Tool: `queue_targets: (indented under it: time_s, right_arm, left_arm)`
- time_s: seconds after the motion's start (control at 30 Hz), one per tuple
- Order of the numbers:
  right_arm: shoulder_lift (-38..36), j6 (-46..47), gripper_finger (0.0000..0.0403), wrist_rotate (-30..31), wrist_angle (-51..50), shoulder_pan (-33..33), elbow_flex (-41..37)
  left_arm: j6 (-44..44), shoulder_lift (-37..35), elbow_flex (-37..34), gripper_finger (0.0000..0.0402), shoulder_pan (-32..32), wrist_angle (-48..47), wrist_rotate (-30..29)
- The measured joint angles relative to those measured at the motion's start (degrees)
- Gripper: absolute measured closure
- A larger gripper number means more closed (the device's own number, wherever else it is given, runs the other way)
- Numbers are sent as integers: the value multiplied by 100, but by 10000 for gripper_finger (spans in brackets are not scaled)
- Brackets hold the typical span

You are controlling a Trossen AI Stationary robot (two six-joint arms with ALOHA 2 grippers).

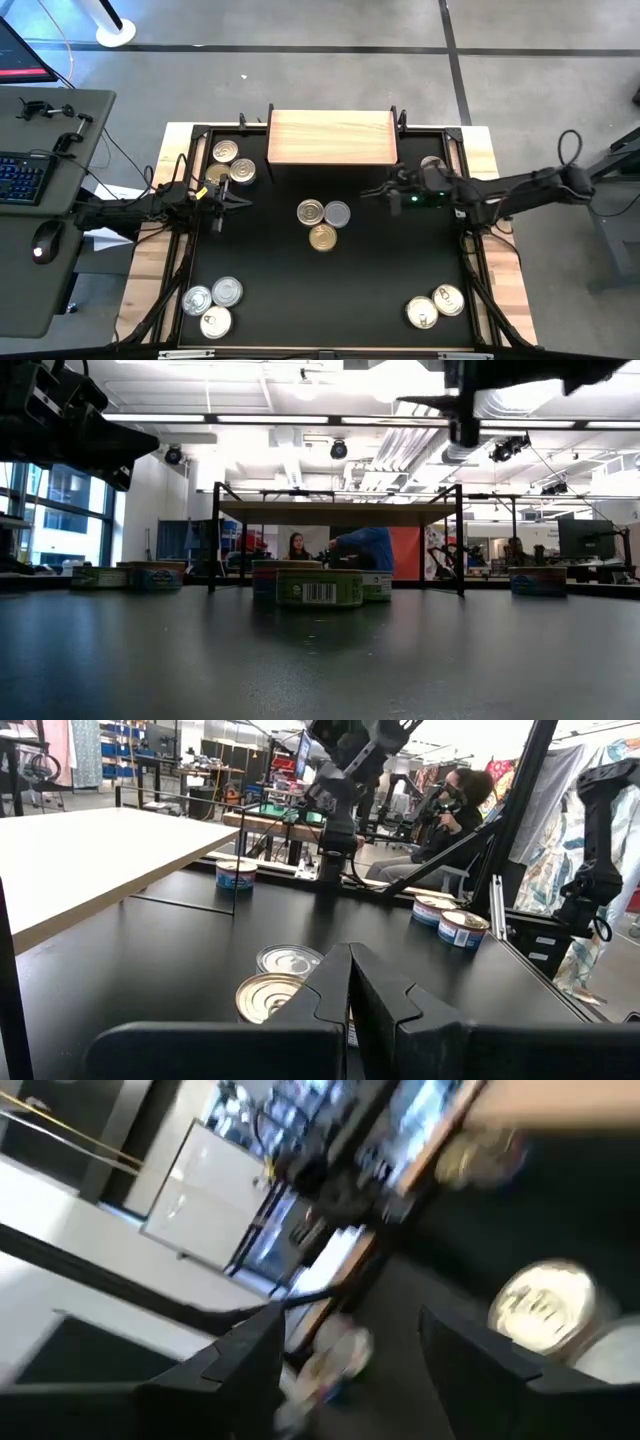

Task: Stack canned seafood by type on shelf
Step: Put the blue and pink tuna can on the shelf

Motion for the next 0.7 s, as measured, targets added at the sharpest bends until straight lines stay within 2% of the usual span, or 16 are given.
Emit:
queue_targets:
  time_s: [0.13,0.27,0.37,0.5,0.63,0.7]
  right_arm:
    - [729,-186,183,-843,25,101,493]
    - [1490,65,183,-917,-56,302,1013]
    - [1974,353,193,-1145,-855,491,1516]
    - [2350,360,260,-1354,-2673,953,2283]
    - [2483,794,375,-1391,-4487,1545,2685]
    - [2487,1364,389,-1452,-5047,1951,2691]
  left_arm:
    - [0,0,2,401,0,-2,0]
    - [0,1,2,401,0,1,0]
    - [-11,2,2,402,0,54,0]
    - [-292,1,2,402,0,66,1]
    - [-1203,2,2,401,0,147,17]
    - [-1611,27,2,402,-2,503,-94]
